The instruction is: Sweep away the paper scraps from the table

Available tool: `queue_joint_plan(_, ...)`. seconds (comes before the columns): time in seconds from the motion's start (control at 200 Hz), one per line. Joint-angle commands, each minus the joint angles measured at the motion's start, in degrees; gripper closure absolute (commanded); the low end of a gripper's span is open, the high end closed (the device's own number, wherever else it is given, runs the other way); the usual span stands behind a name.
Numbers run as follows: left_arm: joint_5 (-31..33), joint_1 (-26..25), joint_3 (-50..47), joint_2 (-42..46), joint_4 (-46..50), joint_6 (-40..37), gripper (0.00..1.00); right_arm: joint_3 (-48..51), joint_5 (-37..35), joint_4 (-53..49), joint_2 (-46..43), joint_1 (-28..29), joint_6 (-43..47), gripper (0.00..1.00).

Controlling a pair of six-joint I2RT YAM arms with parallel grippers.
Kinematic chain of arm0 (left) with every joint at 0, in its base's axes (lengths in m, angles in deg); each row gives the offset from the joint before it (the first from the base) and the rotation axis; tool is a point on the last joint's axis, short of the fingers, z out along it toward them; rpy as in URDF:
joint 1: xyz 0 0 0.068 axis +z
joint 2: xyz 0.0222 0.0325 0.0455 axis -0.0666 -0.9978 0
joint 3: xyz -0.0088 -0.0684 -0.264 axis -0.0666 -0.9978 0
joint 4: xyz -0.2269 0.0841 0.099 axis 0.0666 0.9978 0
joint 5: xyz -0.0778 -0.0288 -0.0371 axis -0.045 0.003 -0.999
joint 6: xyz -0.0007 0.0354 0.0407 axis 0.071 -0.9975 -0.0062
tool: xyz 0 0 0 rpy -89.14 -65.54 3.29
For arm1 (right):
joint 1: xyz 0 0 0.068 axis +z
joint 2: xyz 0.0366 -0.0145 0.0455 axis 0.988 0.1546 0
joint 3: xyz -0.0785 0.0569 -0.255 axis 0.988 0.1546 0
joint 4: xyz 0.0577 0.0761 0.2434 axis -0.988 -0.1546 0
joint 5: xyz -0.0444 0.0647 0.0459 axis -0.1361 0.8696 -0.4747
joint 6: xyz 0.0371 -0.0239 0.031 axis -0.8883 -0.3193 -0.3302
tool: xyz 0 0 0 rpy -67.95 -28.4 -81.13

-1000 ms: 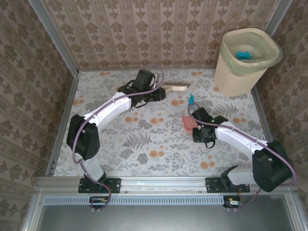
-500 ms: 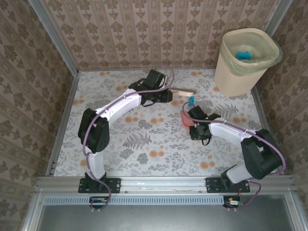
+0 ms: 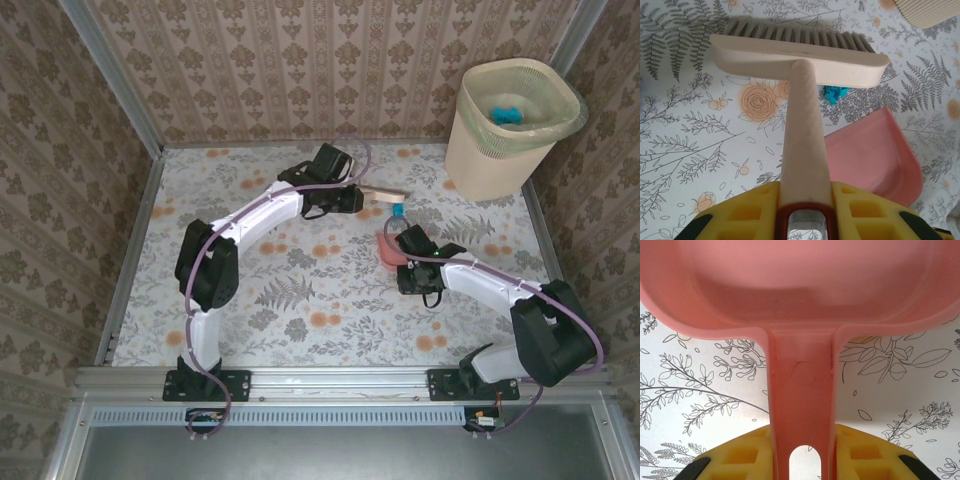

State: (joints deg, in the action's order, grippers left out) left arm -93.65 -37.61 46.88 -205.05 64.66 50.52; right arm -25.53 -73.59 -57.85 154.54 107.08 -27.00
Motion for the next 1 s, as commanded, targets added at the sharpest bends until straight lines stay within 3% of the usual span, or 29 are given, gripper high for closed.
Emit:
queue_joint_plan(0.0,0.4,-0.7,3.1,-0.6,1.5,-1.7,1.00,0.1,-0.3,0.0,-0.2,-0.3,0.2,1.00)
queue_joint_plan(0.35,-0.7,-2.4,9.1,-3.2,9.2,-5.1,1.00,0.2,-0.6,0.0,0.8,-0.9,-0.1,1.00)
queue_joint_plan(0.7,-4.2,-3.5,13.0,-2.1,20.5,-15.4,1.00,0.4,-0.5,0.0,0.7,-1.5,-0.3,1.00)
queue_joint_plan(0.995,-3.4,-5.2,10.4,2.5,19.1,-17.4,1.00,0.3,-0.4,0.0,0.8,-1.8,-0.5,1.00)
